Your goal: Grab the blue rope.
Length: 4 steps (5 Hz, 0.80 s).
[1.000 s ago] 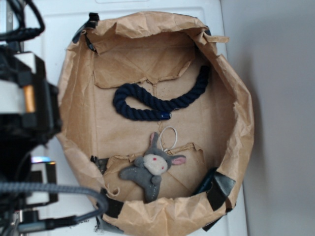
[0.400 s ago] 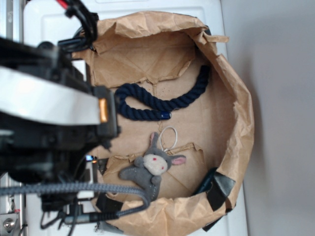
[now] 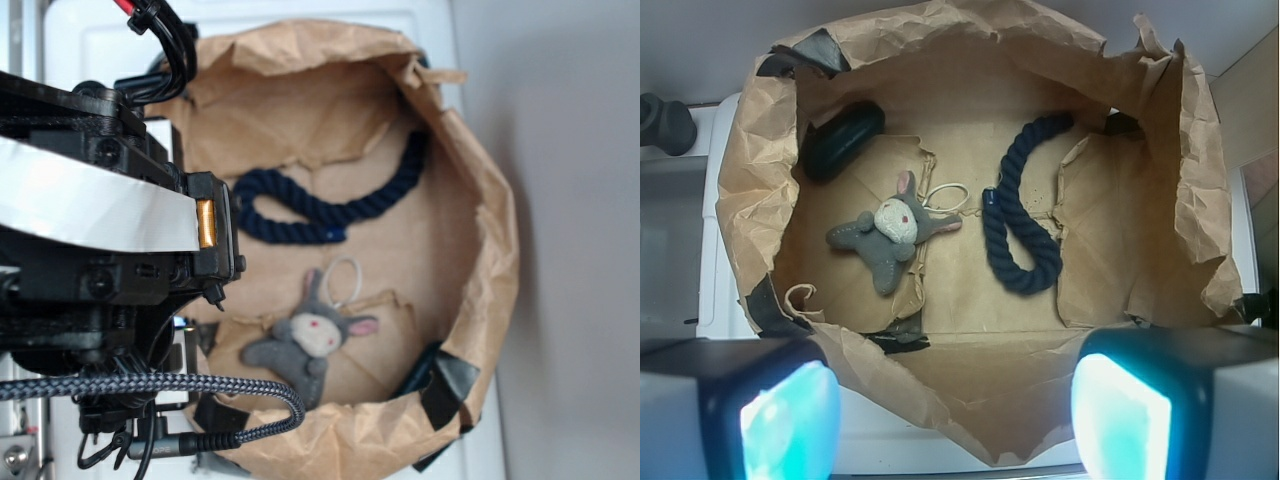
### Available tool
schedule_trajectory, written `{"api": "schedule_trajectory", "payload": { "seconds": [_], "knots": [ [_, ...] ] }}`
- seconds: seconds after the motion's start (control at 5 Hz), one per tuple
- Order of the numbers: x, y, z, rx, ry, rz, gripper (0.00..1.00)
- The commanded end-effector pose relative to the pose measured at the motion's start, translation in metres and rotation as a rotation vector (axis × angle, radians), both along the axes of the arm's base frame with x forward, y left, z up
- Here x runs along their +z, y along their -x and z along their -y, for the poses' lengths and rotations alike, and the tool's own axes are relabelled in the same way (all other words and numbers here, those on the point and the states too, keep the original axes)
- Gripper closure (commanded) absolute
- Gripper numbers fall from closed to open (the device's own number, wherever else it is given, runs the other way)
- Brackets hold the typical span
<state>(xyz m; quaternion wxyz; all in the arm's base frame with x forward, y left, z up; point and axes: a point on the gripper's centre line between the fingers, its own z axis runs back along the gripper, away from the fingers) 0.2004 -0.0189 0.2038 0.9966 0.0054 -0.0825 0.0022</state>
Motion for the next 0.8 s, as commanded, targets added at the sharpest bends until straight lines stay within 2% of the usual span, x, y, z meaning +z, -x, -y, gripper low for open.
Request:
{"api": "schedule_trajectory", "payload": {
  "seconds": [0.0,0.2,0.6],
  "knots": [
    [-0.016,-0.03,0.002,0.015,0.001,0.062,0.0],
    [-0.032,-0.052,-0.003,0.032,-0.003,0.114,0.0],
    [-0.071,-0.081,-0.013,0.036,0.001,0.147,0.0]
  ]
}}
